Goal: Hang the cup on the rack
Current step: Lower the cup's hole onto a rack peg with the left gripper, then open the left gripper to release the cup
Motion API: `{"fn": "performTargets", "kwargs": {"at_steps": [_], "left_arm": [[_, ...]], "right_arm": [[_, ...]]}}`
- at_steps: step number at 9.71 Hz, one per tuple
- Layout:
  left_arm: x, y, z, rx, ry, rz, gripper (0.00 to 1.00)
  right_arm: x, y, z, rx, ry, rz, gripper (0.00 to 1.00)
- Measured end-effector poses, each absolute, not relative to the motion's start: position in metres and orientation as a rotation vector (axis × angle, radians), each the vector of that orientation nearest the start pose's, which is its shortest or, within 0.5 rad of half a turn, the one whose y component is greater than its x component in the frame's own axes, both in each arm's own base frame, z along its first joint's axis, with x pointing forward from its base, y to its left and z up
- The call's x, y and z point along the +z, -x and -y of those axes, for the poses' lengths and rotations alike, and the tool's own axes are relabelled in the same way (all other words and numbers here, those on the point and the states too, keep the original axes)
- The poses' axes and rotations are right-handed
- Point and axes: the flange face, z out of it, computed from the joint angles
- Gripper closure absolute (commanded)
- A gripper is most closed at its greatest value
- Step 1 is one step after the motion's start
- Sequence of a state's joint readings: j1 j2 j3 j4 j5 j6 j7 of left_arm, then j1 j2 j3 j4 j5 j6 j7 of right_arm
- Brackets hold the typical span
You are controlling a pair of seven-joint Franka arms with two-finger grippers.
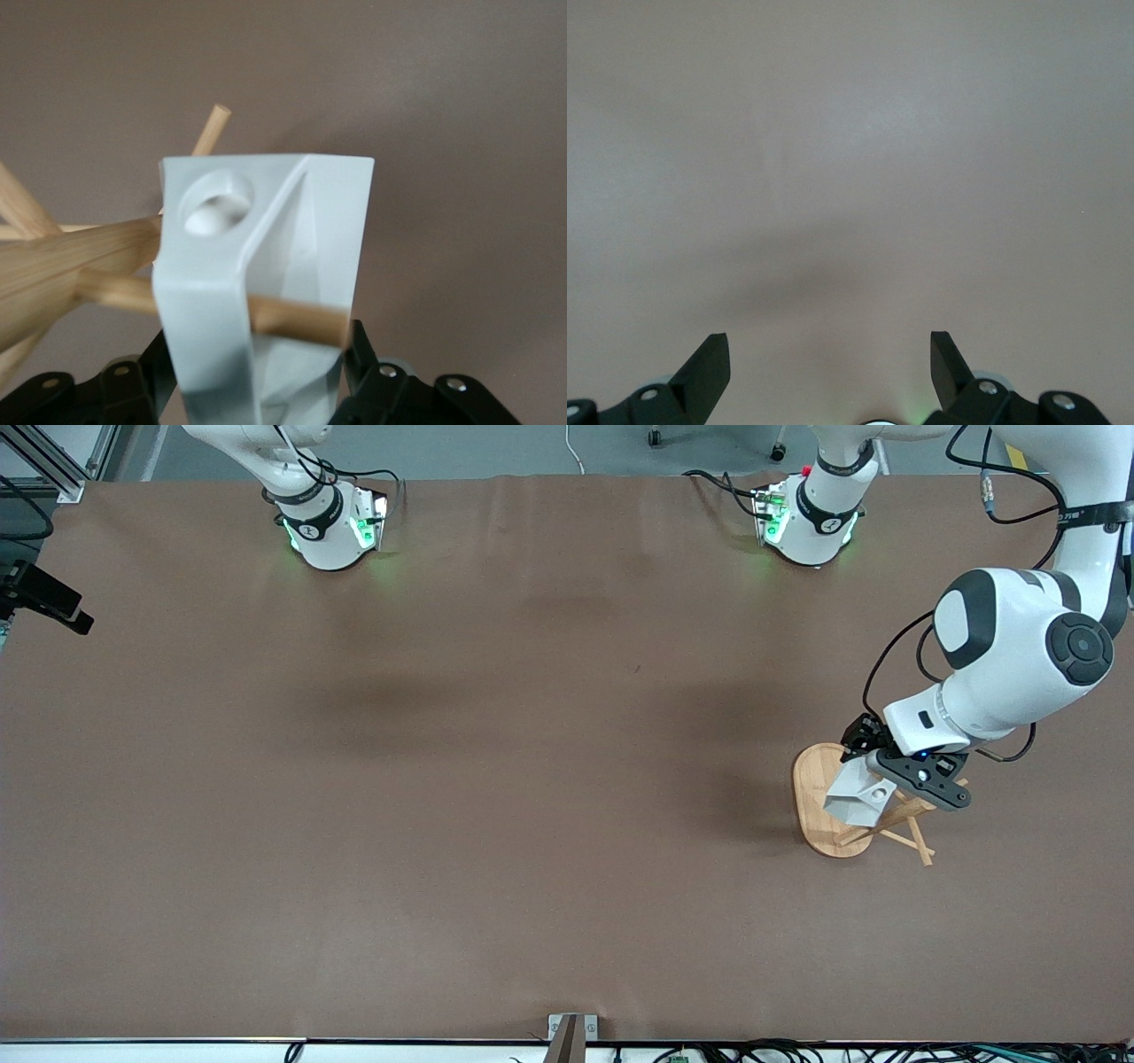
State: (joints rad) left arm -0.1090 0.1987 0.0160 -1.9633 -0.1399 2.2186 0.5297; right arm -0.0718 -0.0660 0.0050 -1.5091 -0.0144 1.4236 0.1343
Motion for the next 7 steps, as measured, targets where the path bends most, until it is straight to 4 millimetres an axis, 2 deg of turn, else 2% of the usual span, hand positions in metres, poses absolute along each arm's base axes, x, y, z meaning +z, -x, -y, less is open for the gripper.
{"fn": "performTargets", "kwargs": {"at_steps": [3,4,5,7], "left_arm": [[0.384,-0.603,0.061,-0.155,3.123,-0.833,0.0],[0.393,-0.604,0.062,-0.175,3.148,-0.746,0.0],[0.407,-0.602,0.071,-0.179,3.18,-0.633,0.0],[0.446,-0.582,0.106,-0.131,3.231,-0.47,0.0]], "right_arm": [[0.675,-0.515,0.036,0.046,3.141,-0.32,0.0],[0.675,-0.516,0.036,0.047,3.141,-0.32,0.0],[0.675,-0.516,0.036,0.046,3.14,-0.32,0.0],[0.677,-0.515,0.036,0.037,3.14,-0.319,0.0]]}}
